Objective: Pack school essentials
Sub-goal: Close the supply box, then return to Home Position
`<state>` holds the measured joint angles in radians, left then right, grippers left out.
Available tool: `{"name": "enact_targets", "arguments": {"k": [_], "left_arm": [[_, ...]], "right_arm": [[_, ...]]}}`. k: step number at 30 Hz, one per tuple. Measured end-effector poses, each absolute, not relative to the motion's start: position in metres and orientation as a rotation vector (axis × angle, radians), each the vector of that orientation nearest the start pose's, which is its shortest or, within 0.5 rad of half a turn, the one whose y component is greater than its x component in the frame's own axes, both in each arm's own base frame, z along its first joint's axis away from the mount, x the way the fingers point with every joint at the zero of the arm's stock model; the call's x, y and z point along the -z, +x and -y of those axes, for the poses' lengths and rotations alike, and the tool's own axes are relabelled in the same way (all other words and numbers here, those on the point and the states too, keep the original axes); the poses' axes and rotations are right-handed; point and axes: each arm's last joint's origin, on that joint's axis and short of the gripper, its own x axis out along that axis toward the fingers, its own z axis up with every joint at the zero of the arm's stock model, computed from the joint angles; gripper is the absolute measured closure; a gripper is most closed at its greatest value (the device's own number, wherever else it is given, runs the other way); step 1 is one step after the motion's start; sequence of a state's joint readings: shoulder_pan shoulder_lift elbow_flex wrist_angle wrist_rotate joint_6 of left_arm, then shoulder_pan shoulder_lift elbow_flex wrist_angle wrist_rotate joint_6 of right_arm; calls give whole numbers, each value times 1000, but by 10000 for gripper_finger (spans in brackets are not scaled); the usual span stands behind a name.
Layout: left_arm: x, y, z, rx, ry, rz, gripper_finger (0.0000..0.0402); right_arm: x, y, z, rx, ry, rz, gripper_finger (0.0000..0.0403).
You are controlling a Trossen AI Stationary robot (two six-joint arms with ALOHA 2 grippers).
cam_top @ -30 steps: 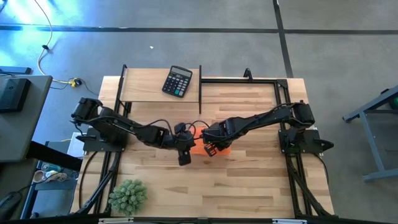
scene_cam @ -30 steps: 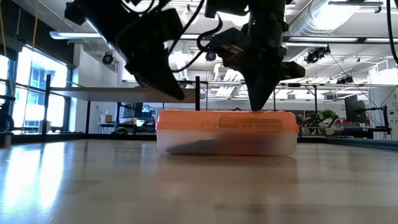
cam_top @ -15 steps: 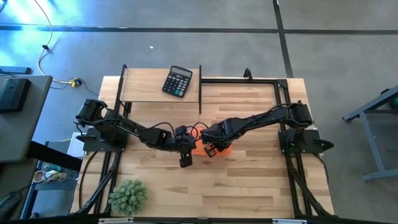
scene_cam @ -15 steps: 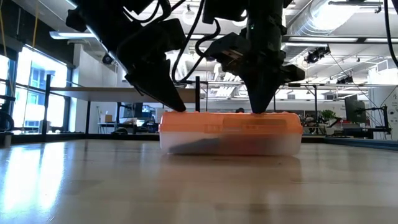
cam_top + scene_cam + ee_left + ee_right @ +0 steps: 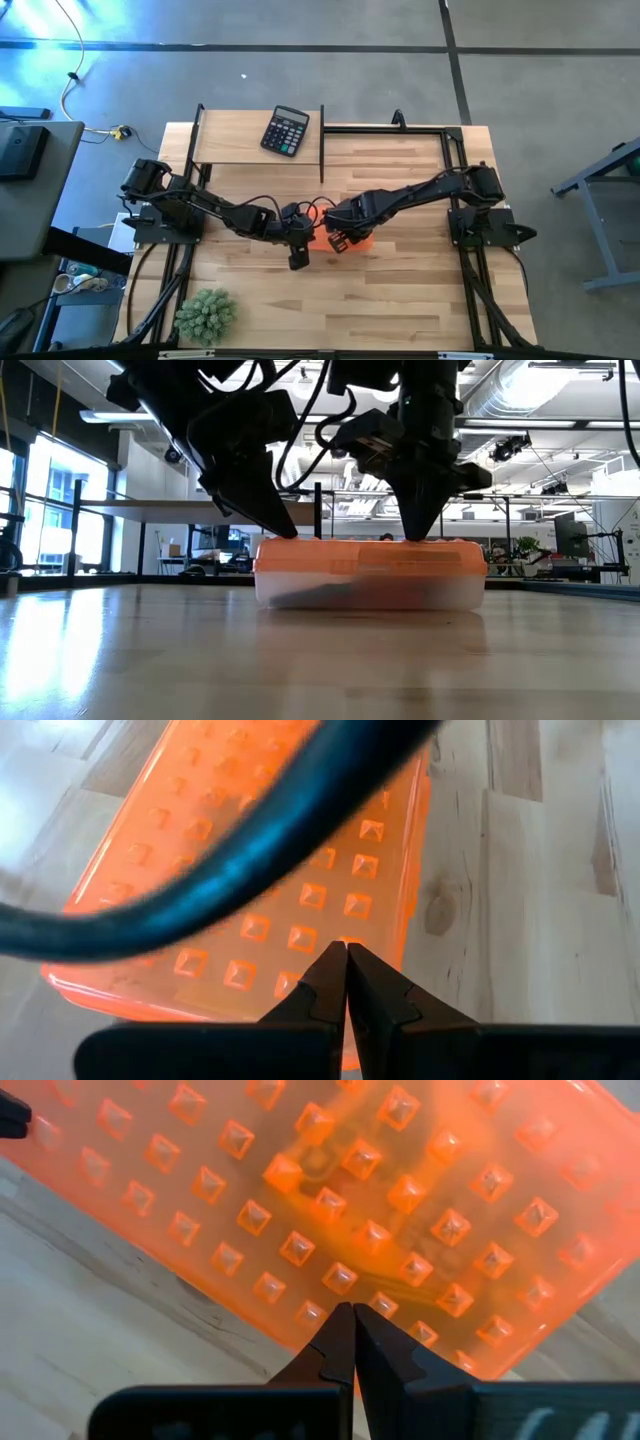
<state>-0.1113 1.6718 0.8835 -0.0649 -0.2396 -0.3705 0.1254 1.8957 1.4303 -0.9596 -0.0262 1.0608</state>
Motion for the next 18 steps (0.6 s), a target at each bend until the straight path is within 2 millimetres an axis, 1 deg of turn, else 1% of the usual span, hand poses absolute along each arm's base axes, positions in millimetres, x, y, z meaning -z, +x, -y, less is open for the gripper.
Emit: {"name": "enact_targets", "arguments": {"k": [9, 15, 18], "left_arm": [[-165, 325, 31, -251, -234, -804, 398], [-174, 318, 33, -237, -243, -816, 398], [-181, 314, 32, -244, -245, -818, 398]], "right_arm": [[-205, 359, -46, 663, 802, -1326, 403], [-215, 352, -47, 701, 774, -1292, 403], [-223, 347, -47, 701, 771, -1277, 403]]}}
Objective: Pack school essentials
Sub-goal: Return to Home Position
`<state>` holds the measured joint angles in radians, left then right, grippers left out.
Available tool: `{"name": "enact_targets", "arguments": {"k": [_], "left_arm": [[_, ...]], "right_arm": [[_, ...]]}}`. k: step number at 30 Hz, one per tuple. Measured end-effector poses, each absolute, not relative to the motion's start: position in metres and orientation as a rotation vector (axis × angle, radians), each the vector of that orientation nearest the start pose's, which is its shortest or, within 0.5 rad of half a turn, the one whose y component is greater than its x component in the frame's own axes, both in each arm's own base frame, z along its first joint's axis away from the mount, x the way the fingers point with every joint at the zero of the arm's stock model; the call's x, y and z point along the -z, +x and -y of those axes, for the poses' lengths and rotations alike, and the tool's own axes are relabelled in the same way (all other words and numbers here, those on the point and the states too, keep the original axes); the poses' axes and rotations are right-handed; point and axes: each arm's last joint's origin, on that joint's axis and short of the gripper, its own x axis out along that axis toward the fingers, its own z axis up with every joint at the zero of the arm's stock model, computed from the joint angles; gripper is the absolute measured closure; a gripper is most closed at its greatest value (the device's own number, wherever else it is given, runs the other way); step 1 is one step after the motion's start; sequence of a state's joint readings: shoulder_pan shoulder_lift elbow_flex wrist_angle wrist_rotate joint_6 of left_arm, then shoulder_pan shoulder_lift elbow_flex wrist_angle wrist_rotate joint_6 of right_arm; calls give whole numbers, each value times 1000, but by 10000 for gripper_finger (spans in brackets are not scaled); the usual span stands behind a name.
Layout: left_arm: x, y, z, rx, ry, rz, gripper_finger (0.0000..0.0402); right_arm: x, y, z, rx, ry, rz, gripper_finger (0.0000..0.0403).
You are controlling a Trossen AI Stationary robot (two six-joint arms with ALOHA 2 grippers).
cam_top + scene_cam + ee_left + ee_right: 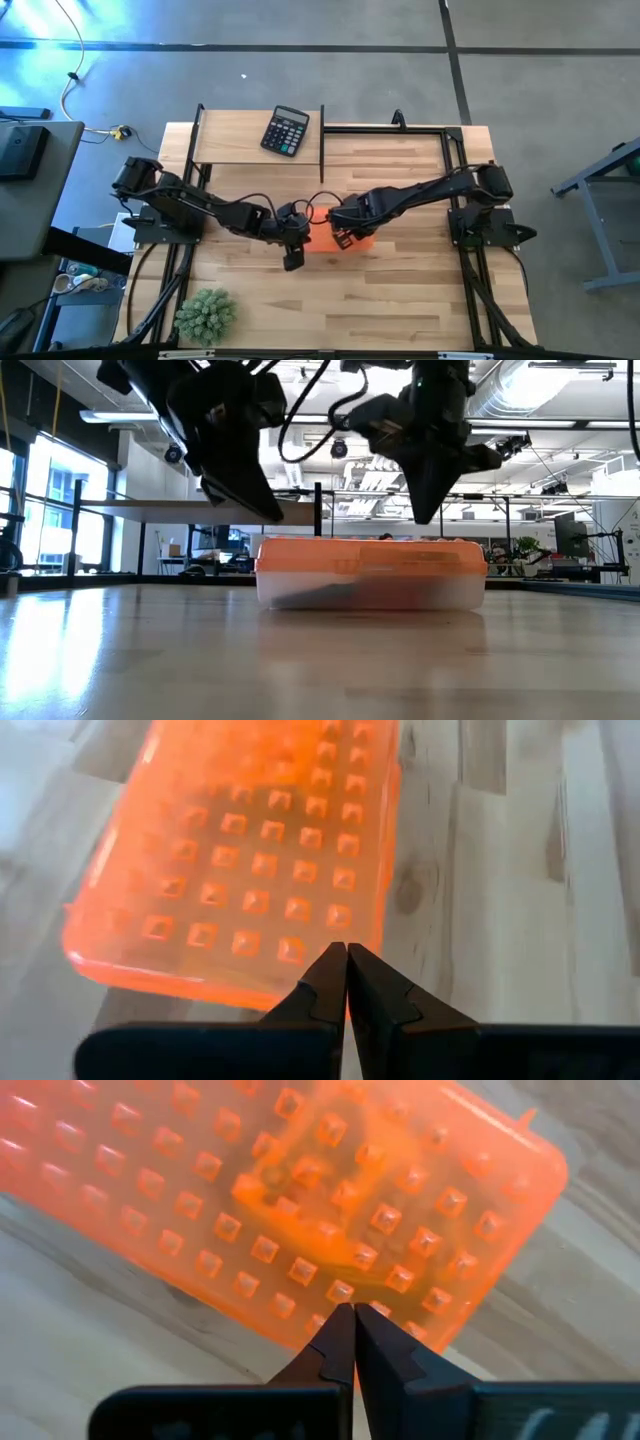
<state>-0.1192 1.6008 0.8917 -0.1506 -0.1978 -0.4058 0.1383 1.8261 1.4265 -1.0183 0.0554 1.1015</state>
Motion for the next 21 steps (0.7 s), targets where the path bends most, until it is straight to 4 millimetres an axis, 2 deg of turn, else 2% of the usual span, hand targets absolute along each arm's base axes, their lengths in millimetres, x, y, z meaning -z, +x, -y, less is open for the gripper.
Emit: {"name": "enact_targets", "arguments": {"k": [5, 11, 21], "left_arm": [[-194, 307, 32, -220, -264, -802, 398], [-220, 297, 32, -167, -296, -727, 398], [-278, 258, 28, -113, -288, -562, 398]], "right_arm": [[-243, 340, -44, 699, 763, -1194, 403], [-267, 330, -41, 682, 758, -1095, 403], [-306, 316, -38, 564, 722, -929, 403]]}}
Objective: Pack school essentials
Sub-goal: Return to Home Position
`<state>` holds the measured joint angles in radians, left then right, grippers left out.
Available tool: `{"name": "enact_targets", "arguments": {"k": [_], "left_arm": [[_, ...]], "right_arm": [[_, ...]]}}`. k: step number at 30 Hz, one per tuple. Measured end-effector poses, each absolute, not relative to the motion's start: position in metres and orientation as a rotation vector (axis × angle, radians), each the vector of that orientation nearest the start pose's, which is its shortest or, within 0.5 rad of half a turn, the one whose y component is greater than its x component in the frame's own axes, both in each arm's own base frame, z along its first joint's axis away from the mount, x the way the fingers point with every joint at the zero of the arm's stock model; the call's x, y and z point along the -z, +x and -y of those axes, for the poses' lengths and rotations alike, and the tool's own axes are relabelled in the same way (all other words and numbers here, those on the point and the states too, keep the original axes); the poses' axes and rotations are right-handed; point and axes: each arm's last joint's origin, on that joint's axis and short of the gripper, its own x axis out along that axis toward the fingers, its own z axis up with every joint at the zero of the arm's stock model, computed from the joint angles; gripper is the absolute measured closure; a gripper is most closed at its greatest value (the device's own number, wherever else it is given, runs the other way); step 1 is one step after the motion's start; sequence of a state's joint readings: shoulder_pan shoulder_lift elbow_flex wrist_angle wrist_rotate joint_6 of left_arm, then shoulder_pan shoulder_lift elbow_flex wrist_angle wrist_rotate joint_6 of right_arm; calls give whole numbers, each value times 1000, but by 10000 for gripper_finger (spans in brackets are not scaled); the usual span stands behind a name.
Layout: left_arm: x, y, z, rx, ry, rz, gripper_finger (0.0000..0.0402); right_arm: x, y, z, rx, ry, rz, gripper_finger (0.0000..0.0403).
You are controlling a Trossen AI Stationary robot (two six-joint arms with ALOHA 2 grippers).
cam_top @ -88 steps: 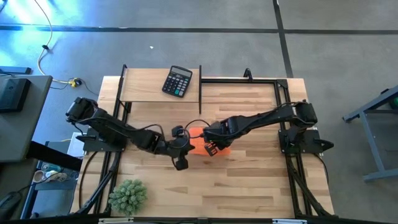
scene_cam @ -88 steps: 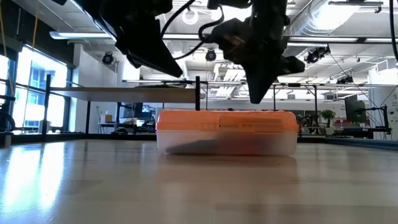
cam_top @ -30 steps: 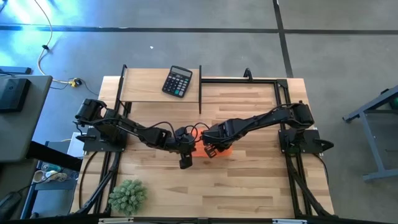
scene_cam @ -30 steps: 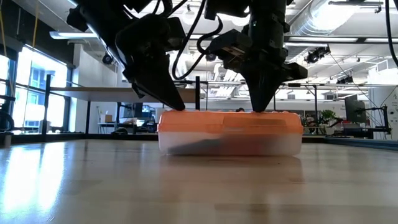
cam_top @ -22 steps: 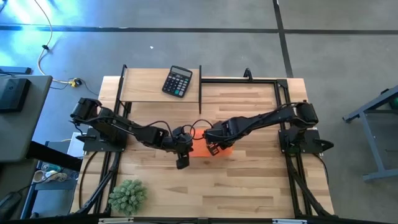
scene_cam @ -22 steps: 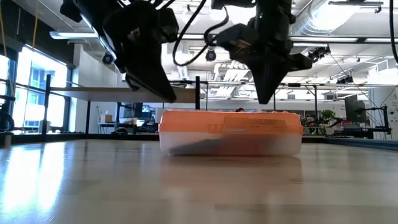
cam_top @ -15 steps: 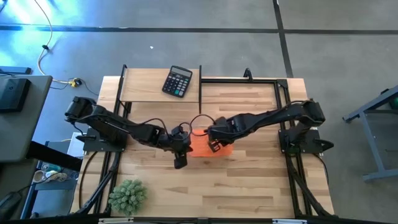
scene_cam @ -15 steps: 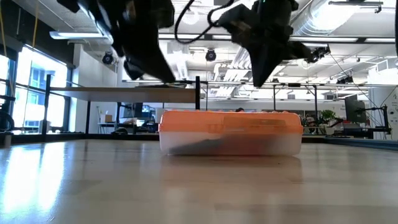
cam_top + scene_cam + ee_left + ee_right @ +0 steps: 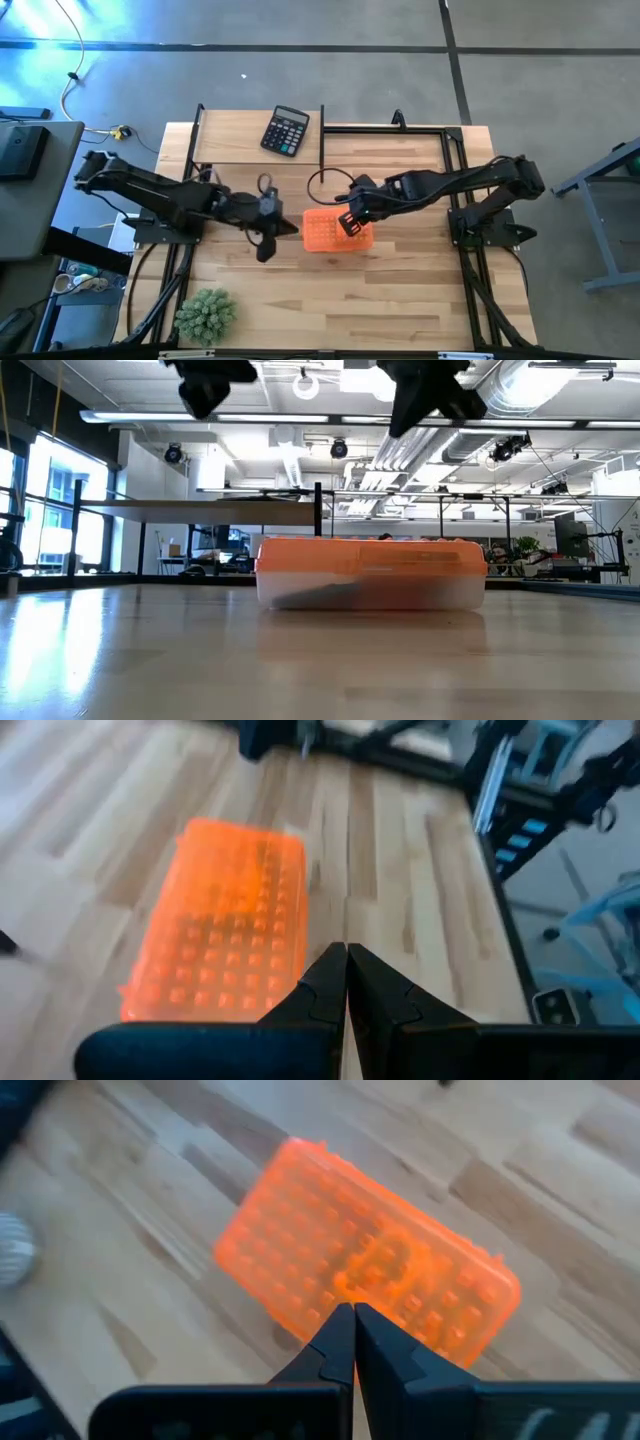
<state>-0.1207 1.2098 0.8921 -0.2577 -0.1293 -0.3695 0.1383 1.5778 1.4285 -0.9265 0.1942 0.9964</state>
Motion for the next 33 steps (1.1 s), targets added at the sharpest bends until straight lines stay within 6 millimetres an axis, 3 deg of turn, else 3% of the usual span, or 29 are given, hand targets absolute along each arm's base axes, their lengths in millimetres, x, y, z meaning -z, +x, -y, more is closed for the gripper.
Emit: {"name": "enact_targets", "arguments": {"k": [9, 14, 22, 33], "left_arm": [[-315, 225, 23, -85, -263, -412, 398], [-315, 208, 26, -52, -271, -347, 398], [-297, 180, 29, 29, -295, -232, 398], [-247, 142, 23, 50, -331, -122, 398]], "right_arm": [[-341, 309, -37, 387, 642, -739, 403], [-359, 301, -36, 316, 627, -656, 403], [-385, 276, -33, 277, 648, -561, 403], [-414, 240, -27, 241, 642, -453, 403]]}}
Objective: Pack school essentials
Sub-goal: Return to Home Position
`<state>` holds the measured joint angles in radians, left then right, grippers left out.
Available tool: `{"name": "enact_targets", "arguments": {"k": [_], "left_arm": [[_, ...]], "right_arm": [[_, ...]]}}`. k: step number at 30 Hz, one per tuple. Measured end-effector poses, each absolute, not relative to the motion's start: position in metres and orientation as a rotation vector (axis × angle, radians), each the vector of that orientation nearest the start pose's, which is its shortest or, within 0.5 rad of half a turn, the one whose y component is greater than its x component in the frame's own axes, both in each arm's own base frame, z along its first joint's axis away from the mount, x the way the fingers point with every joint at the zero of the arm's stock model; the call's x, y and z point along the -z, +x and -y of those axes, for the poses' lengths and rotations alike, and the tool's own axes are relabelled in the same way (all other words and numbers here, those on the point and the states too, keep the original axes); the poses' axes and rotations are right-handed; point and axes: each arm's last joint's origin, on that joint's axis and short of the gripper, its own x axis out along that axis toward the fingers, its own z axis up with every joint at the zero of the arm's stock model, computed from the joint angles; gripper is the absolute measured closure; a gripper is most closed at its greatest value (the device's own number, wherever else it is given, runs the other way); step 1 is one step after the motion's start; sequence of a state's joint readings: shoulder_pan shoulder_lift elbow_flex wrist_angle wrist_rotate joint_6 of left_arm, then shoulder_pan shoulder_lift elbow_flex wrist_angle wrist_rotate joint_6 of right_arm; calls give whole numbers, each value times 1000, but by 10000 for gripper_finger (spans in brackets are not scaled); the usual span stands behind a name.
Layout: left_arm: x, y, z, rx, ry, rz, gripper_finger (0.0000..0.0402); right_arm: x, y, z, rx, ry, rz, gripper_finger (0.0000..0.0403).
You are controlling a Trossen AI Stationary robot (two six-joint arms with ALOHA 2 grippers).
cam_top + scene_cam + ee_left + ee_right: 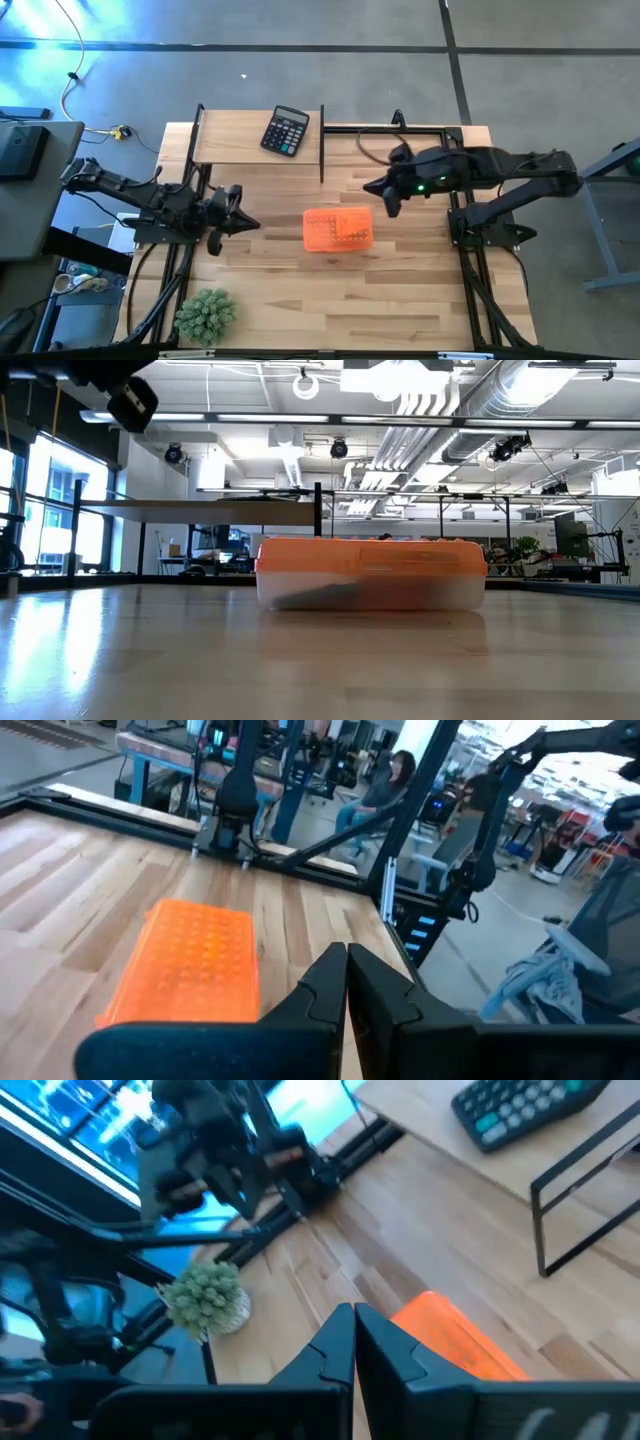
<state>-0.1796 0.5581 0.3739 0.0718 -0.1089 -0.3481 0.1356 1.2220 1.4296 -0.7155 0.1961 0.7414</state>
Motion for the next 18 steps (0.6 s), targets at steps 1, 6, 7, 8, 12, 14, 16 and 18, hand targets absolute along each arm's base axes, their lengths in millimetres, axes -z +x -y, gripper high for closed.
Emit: {"name": "enact_targets", "arguments": {"k": [1, 6, 7, 8, 12, 14, 16, 18], "left_arm": [[-242, 138, 22, 52, -333, -116, 398], [-224, 123, 19, 56, -347, -73, 398], [-221, 121, 19, 58, -349, -59, 398], [-220, 118, 18, 61, -352, -41, 398], [-213, 110, 17, 70, -360, 13, 398], [-210, 106, 16, 73, -362, 33, 398], [-207, 103, 15, 75, -360, 52, 398], [-204, 101, 15, 77, -353, 70, 398]], "right_arm": [[-417, 236, -26, 241, 644, -438, 403], [-430, 216, -23, 233, 674, -373, 403], [-432, 213, -23, 230, 676, -364, 403], [-434, 210, -23, 227, 678, -354, 403], [-439, 200, -22, 216, 684, -328, 403], [-441, 196, -21, 213, 684, -317, 403], [-443, 192, -20, 222, 683, -303, 403], [-445, 187, -19, 228, 683, -294, 403]]}}
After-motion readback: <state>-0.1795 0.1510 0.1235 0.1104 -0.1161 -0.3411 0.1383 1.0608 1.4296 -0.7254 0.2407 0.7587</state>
